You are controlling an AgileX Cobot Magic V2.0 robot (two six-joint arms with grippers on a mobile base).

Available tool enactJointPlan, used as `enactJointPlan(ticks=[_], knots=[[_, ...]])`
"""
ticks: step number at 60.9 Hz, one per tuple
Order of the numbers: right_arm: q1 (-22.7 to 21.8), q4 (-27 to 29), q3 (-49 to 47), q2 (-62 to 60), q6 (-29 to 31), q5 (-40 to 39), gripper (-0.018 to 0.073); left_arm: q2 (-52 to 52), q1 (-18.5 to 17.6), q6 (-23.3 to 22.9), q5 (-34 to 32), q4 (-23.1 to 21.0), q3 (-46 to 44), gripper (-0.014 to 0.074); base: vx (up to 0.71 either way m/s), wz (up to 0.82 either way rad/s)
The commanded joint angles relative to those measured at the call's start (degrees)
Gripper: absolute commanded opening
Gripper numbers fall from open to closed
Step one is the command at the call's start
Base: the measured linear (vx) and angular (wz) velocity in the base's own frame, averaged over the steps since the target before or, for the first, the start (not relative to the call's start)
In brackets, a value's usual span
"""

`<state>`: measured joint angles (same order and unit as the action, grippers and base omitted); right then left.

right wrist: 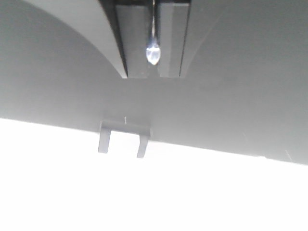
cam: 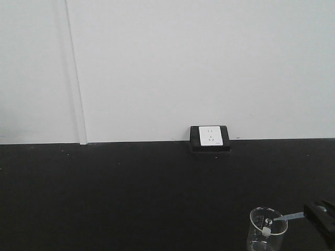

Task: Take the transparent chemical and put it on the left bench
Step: 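Lift the clear dropper pipette up out of the beaker with right gripper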

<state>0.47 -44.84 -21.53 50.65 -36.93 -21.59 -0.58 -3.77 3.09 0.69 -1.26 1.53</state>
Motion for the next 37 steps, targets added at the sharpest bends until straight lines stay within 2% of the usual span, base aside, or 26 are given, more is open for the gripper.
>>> enactJointPlan(ticks=[1, 18, 37], knots=[[0.02, 0.97, 2.46, -7.19, -0.45, -3.0, -0.0007, -1.1, -0.1, -0.45, -4.49, -0.04, 0.93, -0.0003, 0.0, 0.0], [0.02, 0.98, 9.15, -19.12, -0.65, -2.78, -0.0007, -1.1, -0.1, -0.45, -4.49, -0.04, 0.93, -0.0003, 0.0, 0.0], [0.02, 1.01, 12.59, -20.85, -0.65, -2.56, -0.0007, -1.1, -0.1, -0.45, -4.49, -0.04, 0.93, -0.0003, 0.0, 0.0]])
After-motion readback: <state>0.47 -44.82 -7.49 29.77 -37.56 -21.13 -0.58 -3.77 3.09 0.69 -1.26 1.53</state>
